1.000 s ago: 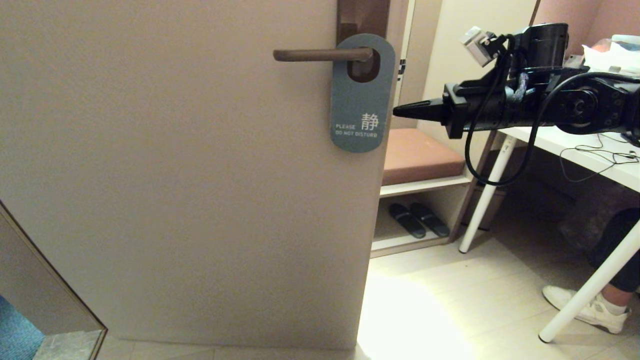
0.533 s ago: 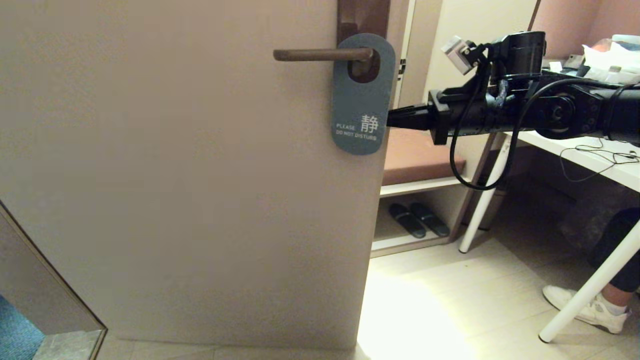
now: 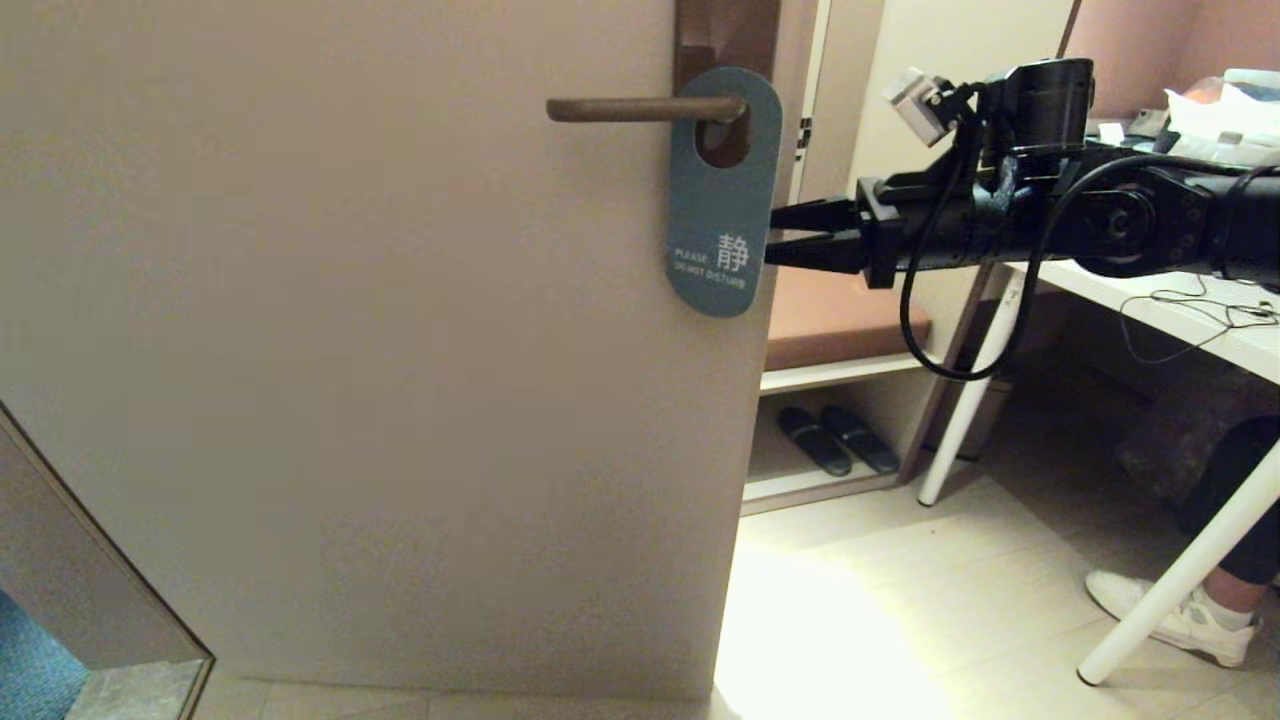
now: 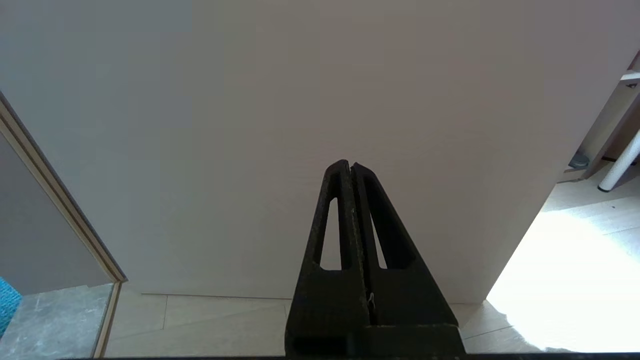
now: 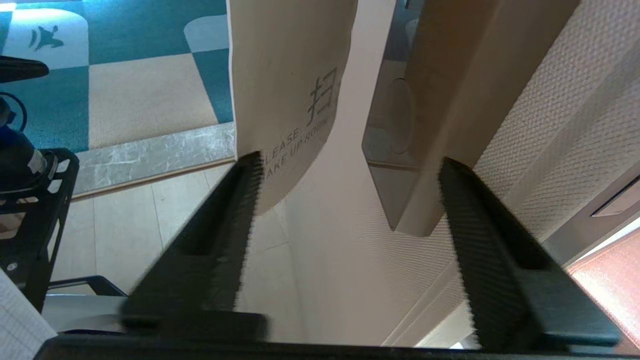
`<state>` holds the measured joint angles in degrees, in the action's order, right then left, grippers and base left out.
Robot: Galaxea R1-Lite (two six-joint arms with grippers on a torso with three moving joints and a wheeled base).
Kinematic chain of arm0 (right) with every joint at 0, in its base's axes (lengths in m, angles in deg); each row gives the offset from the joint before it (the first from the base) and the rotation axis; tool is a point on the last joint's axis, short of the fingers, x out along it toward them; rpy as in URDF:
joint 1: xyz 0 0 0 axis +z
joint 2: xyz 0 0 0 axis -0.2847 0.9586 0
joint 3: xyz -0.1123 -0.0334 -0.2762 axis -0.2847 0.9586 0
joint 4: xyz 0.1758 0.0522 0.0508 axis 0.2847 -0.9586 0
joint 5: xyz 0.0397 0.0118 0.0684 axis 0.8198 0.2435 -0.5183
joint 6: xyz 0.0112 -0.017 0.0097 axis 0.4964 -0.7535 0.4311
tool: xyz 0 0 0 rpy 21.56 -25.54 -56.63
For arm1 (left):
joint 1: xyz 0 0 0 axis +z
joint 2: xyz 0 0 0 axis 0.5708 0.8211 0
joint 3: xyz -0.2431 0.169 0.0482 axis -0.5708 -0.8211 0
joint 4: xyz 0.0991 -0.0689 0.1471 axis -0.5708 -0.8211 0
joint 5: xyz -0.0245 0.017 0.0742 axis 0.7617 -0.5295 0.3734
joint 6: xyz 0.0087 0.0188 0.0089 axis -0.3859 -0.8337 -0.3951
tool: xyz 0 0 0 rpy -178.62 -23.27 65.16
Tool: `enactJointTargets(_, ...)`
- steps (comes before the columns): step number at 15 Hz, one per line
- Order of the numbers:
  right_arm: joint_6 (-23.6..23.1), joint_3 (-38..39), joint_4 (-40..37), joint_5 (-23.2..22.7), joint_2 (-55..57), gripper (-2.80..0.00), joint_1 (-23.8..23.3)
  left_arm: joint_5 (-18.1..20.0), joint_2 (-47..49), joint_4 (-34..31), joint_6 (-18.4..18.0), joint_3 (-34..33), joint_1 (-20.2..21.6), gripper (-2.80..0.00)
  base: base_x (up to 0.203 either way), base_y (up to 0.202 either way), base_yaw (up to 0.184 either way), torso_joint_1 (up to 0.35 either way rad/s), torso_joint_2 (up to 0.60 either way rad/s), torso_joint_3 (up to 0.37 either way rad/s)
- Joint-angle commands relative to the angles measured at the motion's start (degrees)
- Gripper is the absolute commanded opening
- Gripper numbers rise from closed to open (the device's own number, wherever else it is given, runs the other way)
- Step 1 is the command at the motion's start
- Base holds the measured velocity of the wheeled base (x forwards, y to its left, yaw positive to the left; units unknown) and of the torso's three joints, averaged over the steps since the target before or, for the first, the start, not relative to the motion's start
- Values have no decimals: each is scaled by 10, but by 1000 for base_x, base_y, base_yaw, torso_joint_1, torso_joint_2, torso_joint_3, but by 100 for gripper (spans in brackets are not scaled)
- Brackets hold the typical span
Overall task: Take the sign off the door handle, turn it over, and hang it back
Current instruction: Take down the sign
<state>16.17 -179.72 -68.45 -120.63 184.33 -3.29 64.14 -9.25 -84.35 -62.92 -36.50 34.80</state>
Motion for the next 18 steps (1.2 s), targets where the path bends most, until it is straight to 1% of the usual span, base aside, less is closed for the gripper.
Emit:
enactJointTargets(1, -1, 8, -1, -4, -14, 0, 0, 0, 0, 0, 0, 0, 0, -280, 0, 0, 0, 0, 0, 0)
enactJointTargets(10, -6, 97, 0, -4, -79, 0, -1, 0, 0, 0, 0, 0, 0, -280, 0, 0, 0, 0, 0, 0)
enactJointTargets(15, -5, 100, -1, -4, -94, 0, 1, 0, 0, 0, 0, 0, 0, -280, 0, 0, 0, 0, 0, 0)
enactJointTargets(18, -3, 98, 0, -3, -97, 0, 12, 0, 0, 0, 0, 0, 0, -280, 0, 0, 0, 0, 0, 0)
